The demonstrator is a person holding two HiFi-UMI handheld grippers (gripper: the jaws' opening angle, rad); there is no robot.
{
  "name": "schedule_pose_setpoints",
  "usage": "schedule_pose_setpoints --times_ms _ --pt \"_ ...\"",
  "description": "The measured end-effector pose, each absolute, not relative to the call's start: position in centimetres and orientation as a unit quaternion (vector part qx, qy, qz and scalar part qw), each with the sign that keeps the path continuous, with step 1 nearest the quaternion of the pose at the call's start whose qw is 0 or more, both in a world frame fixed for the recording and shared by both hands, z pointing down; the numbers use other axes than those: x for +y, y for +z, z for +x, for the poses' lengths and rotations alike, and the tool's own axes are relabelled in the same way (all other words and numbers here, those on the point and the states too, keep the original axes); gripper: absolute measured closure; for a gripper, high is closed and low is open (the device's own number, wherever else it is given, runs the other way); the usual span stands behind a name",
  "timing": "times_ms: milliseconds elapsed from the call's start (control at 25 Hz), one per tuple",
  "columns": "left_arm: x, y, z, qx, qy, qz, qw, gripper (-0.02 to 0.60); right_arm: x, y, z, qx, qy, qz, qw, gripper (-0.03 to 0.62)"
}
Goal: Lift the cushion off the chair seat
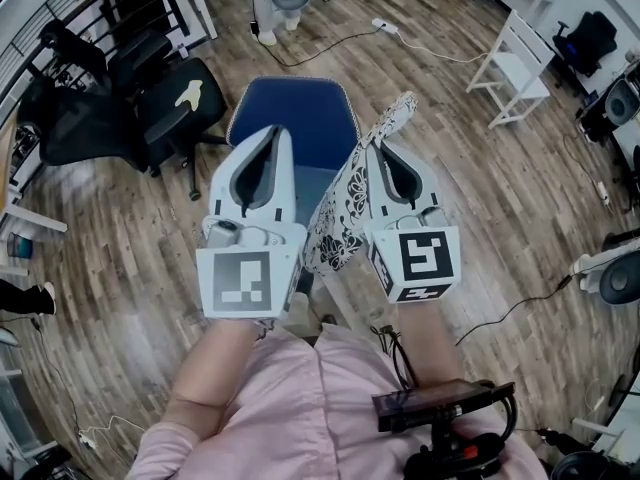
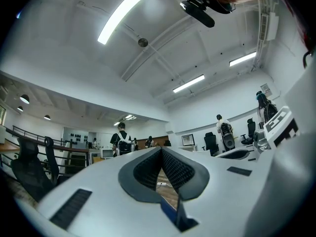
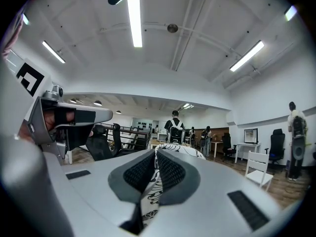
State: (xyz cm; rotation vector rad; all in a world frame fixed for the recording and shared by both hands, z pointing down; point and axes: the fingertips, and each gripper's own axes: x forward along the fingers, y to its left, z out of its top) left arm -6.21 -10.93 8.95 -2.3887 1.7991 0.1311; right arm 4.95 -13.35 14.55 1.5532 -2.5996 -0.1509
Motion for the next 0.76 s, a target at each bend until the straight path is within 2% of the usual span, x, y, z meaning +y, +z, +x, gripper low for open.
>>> schedule_pose_setpoints --times_ms 760 --pt "-12.2 9.4 -4.8 0.588 0.035 -0.805 0.073 0.571 -14.2 14.8 5.7 -0.851 -0.045 0.52 0.054 0.585"
